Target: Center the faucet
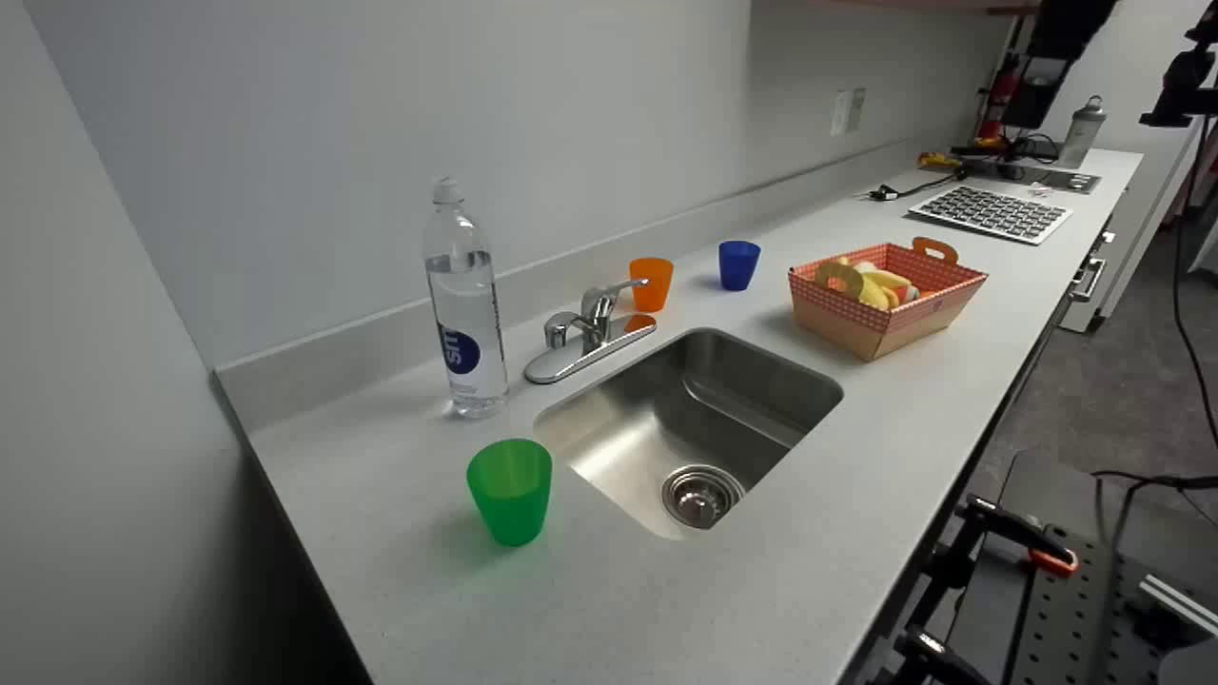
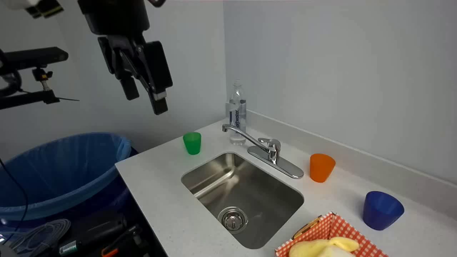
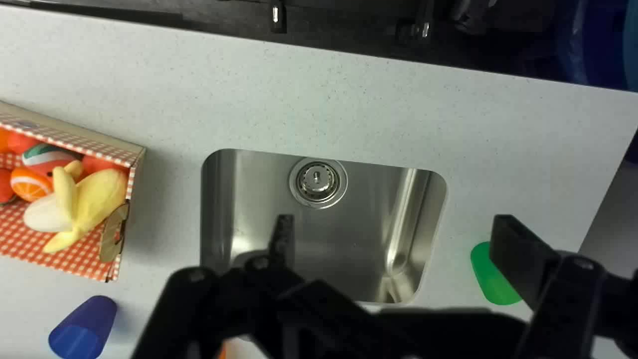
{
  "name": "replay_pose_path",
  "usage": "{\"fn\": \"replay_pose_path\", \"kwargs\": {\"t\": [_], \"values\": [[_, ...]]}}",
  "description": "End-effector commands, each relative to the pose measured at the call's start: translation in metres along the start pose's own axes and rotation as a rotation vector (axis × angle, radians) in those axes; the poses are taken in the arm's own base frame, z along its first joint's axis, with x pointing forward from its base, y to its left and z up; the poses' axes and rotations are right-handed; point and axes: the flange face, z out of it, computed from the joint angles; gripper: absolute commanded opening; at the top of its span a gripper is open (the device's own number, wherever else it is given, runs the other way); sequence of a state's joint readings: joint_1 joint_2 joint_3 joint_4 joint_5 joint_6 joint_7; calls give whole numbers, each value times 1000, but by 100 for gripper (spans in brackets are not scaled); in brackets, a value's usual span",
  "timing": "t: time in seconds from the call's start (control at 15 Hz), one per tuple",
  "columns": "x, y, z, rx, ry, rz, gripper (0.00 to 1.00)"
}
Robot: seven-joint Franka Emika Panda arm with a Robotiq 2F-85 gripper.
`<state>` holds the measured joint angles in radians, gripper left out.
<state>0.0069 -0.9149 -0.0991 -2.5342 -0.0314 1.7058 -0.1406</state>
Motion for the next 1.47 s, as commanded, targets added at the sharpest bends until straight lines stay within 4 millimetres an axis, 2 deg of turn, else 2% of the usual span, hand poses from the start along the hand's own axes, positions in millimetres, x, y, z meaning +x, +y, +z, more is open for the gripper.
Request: {"fn": "replay_pose_path", "kwargs": {"t": [0.0, 0.8, 1.07, 1.33, 1.4], "values": [[1, 0, 0, 0, -3, 0, 100], [5, 1, 0, -5, 13, 30, 100], [23, 1, 6, -20, 32, 83, 100], [49, 0, 20, -32, 54, 120, 100], [59, 8, 20, -34, 56, 125, 100]]}}
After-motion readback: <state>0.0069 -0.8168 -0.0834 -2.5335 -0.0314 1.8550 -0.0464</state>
